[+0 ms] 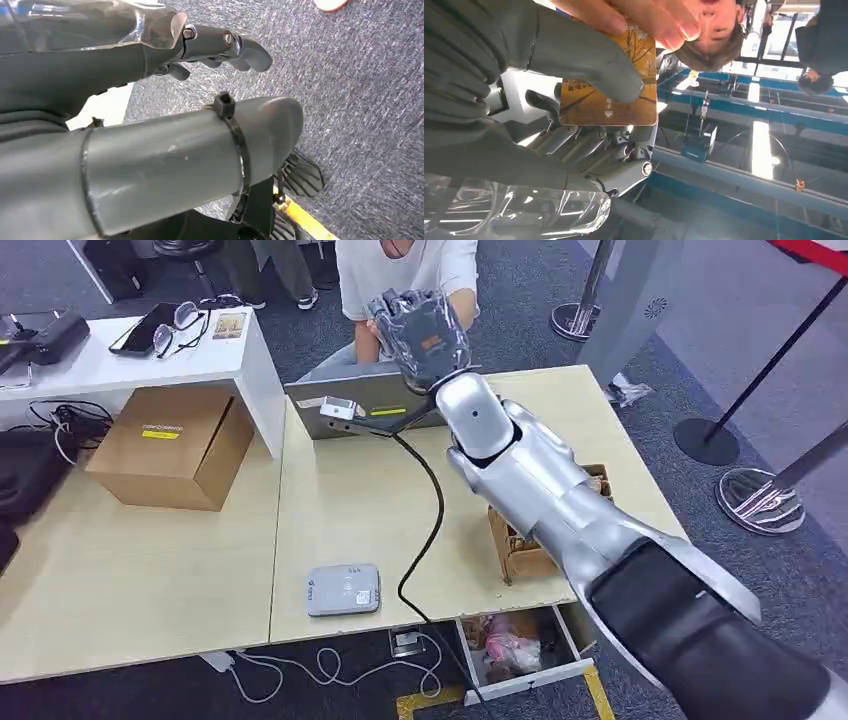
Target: Pass the card to the sensor for recognition and then transmit it.
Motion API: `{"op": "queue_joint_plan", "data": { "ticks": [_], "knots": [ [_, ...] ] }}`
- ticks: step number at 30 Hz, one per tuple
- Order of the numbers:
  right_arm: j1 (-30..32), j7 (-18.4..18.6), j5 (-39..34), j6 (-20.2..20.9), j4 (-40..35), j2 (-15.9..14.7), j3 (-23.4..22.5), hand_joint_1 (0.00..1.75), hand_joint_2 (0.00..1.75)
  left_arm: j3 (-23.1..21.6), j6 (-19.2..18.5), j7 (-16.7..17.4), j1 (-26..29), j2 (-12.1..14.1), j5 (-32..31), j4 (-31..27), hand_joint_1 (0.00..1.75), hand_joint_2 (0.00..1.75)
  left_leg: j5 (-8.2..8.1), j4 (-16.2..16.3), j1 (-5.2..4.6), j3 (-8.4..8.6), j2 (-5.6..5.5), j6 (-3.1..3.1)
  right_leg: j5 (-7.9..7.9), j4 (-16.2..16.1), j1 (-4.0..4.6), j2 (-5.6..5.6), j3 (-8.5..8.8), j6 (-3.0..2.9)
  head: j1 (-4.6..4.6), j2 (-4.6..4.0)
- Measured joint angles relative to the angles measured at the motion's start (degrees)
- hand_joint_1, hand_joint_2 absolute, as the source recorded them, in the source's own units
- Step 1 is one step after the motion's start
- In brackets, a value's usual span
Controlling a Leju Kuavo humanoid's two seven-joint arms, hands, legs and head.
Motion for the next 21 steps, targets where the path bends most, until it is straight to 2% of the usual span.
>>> {"op": "queue_joint_plan", "data": {
  "ticks": [4,5,6,21],
  "knots": [
    [-0.23,0.04,0.0,0.02,0.59,0.02,0.33,1.75,1.75,0.0,-0.02,0.0,0.0,0.0,0.0,0.0,0.0,0.0,0.0,0.0,0.0,0.0,0.0,0.0,0.0,0.0,0.0,0.0,0.0,0.0,0.0,0.0],
    [-0.26,0.07,-0.02,0.07,0.74,0.07,0.35,1.22,1.75,0.0,-0.02,-0.02,-0.01,0.0,0.0,0.0,0.0,0.0,0.0,0.0,0.0,0.0,0.0,0.0,0.0,0.0,0.0,0.0,-0.01,0.0,-0.02,0.0],
    [-0.27,0.09,-0.07,0.18,0.88,0.11,0.35,0.0,1.75,0.0,-0.02,-0.06,-0.01,0.0,0.0,0.0,0.0,0.0,0.0,0.0,0.0,0.0,0.0,0.0,0.0,0.0,0.0,0.0,-0.01,0.0,-0.02,0.0],
    [-0.23,1.16,-1.16,1.2,2.1,0.55,0.37,0.0,1.75,0.0,-0.63,-0.59,0.12,0.0,0.09,0.0,0.0,0.0,0.0,0.0,0.0,0.0,0.0,0.0,0.0,0.0,0.0,0.0,-0.01,0.0,-0.02,0.0]
  ]
}}
